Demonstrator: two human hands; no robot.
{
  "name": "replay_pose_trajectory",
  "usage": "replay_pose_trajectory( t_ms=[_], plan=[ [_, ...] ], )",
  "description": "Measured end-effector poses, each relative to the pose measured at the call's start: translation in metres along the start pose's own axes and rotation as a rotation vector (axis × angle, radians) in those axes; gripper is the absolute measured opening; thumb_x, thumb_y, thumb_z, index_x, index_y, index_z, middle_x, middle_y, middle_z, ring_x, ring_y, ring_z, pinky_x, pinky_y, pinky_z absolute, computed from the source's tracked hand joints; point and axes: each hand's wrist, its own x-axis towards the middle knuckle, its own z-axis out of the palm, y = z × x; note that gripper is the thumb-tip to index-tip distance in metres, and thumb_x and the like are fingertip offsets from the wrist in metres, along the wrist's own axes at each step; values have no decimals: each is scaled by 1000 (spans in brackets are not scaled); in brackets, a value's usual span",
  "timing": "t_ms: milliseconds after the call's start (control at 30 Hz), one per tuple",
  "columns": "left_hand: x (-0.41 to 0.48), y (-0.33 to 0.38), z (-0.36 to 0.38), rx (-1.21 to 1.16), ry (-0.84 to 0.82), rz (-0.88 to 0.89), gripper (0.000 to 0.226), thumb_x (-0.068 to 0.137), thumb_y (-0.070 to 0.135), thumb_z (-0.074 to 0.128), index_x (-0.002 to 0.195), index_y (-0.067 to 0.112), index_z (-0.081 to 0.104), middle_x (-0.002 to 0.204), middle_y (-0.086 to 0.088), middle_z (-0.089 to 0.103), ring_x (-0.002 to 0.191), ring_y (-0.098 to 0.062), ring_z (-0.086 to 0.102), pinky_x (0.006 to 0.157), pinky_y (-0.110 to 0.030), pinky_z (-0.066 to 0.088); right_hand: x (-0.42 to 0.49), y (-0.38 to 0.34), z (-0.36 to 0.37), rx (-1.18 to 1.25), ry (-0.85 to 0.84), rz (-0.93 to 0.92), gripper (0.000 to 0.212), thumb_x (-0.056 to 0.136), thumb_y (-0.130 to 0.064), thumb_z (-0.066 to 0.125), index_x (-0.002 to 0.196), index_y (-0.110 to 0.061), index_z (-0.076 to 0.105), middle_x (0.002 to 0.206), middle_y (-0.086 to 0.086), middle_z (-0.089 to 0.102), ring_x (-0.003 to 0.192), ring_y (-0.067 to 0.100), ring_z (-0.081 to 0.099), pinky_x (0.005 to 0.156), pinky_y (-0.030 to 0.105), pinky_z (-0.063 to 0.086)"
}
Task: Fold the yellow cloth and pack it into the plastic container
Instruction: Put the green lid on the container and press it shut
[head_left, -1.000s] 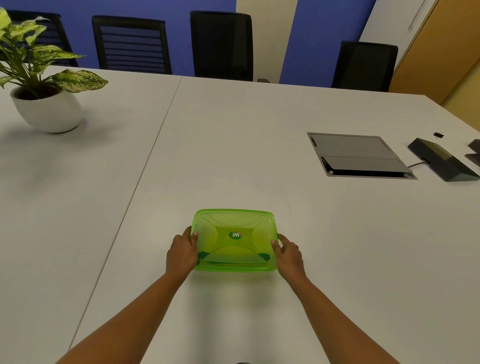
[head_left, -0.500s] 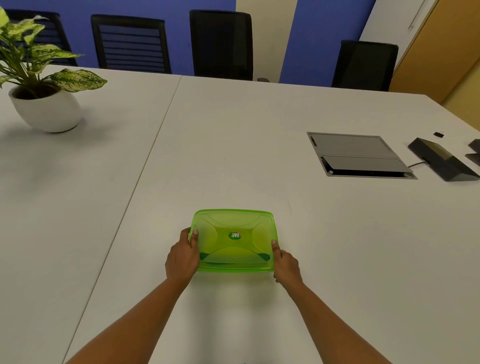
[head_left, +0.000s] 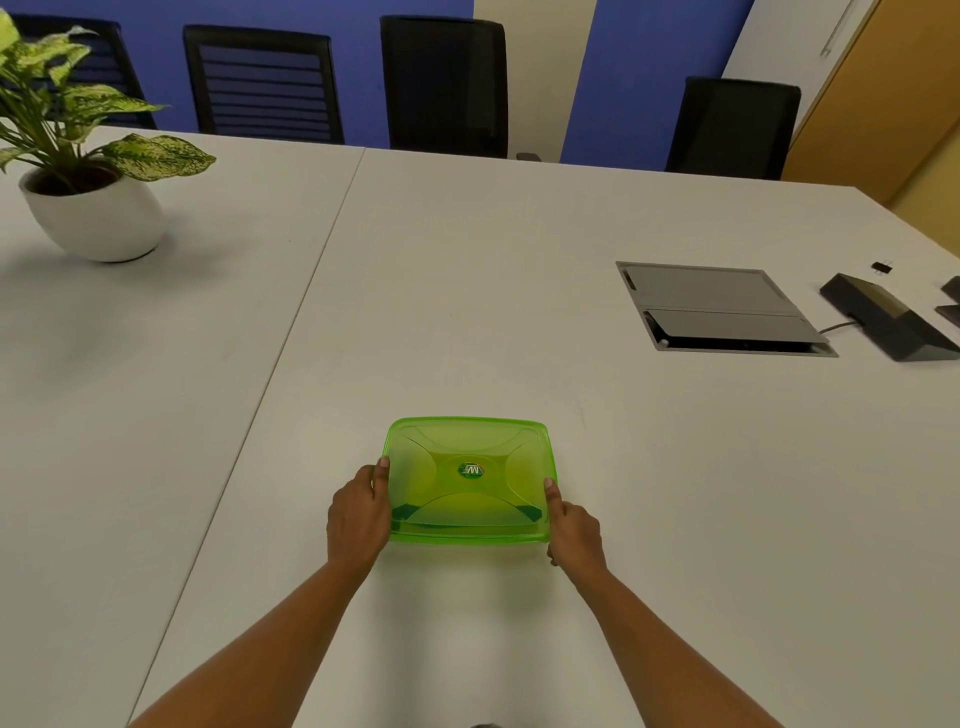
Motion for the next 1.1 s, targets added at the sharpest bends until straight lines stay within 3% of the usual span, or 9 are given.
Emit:
replay_pose_trajectory(
  t_ms=[200, 267, 367, 433, 600, 733, 867, 1000, 1100],
  plan=[
    [-15, -5, 6, -65, -24, 17, 48, 96, 44, 32, 121, 9, 54, 114, -15, 61, 107, -33, 55, 88, -41, 42, 0, -1, 1, -12, 0, -2, 61, 94, -54, 24, 70, -7, 53, 74, 17, 57, 81, 32, 61, 85, 45, 51],
    [-15, -3, 8, -94, -12, -16, 44, 98, 38, 31, 118, 5, 52, 108, -18, 62, 104, -36, 56, 85, -41, 42, -1, -1, 1, -16, 0, -10, 60, 95, -54, 24, 72, -7, 53, 75, 16, 57, 80, 31, 60, 85, 44, 51],
    [-15, -1, 6, -104, -2, -59, 35, 99, 33, 30, 94, 2, 45, 81, -17, 56, 87, -42, 57, 74, -44, 43, -3, -2, 1, -23, 10, -22, 59, 95, -53, 25, 60, -12, 47, 75, 16, 56, 83, 35, 63, 85, 46, 51],
    [-16, -1, 4, -85, 2, -69, 33, 99, 32, 30, 86, 3, 39, 76, -19, 54, 82, -44, 57, 72, -46, 46, -4, -2, 2, -25, 13, -23, 59, 95, -54, 25, 56, -14, 43, 75, 15, 56, 86, 38, 64, 84, 46, 52],
    [-14, -2, 1, -77, -51, -90, 43, 100, 35, 26, 91, -2, 47, 78, -17, 51, 83, -44, 58, 73, -54, 53, -5, -3, 3, -16, 12, -20, 59, 94, -54, 26, 56, -13, 43, 75, 14, 55, 86, 40, 64, 83, 48, 53],
    [-13, -1, -1, -72, -85, -86, 44, 100, 35, 24, 86, 2, 48, 65, -6, 47, 77, -43, 59, 67, -51, 55, -5, -2, 3, -21, 24, -24, 60, 95, -54, 25, 53, -14, 40, 71, 14, 53, 85, 40, 64, 81, 46, 53],
    [-11, -4, -2, -33, -81, -95, 50, 99, 38, 24, 86, 0, 53, 75, -16, 56, 79, -40, 60, 72, -50, 55, -5, -2, 3, -14, 35, -25, 60, 95, -54, 26, 51, -15, 38, 64, 10, 50, 78, 37, 63, 78, 43, 52],
    [-6, -10, -3, 104, -69, -109, 48, 97, 43, 23, 72, 9, 46, 81, -16, 61, 75, -33, 54, 69, -37, 45, -5, -1, 3, 44, 52, -24, 61, 93, -55, 29, 51, -12, 33, 56, 6, 44, 67, 30, 55, 74, 44, 52],
    [-1, -12, -2, 162, -73, -138, 43, 96, 44, 26, 80, 10, 46, 90, -17, 63, 78, -32, 51, 70, -36, 38, -3, 0, 3, 77, 92, -20, 58, 92, -55, 33, 52, -13, 29, 55, 4, 42, 64, 28, 49, 65, 39, 47]
  ],
)
